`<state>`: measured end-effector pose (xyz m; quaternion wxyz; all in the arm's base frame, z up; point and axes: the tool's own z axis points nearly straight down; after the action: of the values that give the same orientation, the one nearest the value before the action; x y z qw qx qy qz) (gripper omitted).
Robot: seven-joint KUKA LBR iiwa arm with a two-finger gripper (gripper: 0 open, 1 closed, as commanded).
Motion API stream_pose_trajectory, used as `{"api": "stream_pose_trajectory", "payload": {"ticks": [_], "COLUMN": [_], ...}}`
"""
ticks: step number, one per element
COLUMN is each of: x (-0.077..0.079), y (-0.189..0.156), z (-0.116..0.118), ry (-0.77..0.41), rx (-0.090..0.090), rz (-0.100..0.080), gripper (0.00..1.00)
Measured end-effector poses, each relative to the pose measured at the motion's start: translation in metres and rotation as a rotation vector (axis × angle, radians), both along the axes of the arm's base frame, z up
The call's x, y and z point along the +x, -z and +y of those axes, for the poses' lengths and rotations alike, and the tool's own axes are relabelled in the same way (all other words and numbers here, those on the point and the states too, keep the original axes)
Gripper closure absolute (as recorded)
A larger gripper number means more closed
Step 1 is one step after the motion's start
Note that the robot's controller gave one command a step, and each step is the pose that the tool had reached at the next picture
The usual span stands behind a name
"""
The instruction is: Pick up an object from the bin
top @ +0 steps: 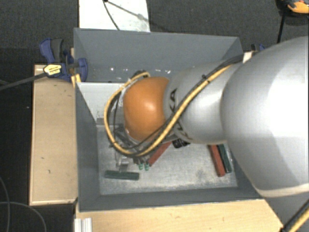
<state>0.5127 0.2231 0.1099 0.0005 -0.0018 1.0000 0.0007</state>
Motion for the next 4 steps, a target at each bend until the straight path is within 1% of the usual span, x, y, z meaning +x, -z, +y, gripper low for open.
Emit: {"api": "stream_pose_trajectory", "payload": {"ticks": [1,2,3,4], "x": [0.0,-0.007,0.01,0.003], "y": [0.0,-0.041,-0.063,0.022], "z": [0.0,-0.006,-0.015,0.02], "ry": [0.002,0.029,0.03,0.14], "rx": [0.0,-0.003,0.003,0.0], "rz": [0.0,0.008,-0.009,0.001], "gripper": [1.0,1.0,1.0,0.0]}}
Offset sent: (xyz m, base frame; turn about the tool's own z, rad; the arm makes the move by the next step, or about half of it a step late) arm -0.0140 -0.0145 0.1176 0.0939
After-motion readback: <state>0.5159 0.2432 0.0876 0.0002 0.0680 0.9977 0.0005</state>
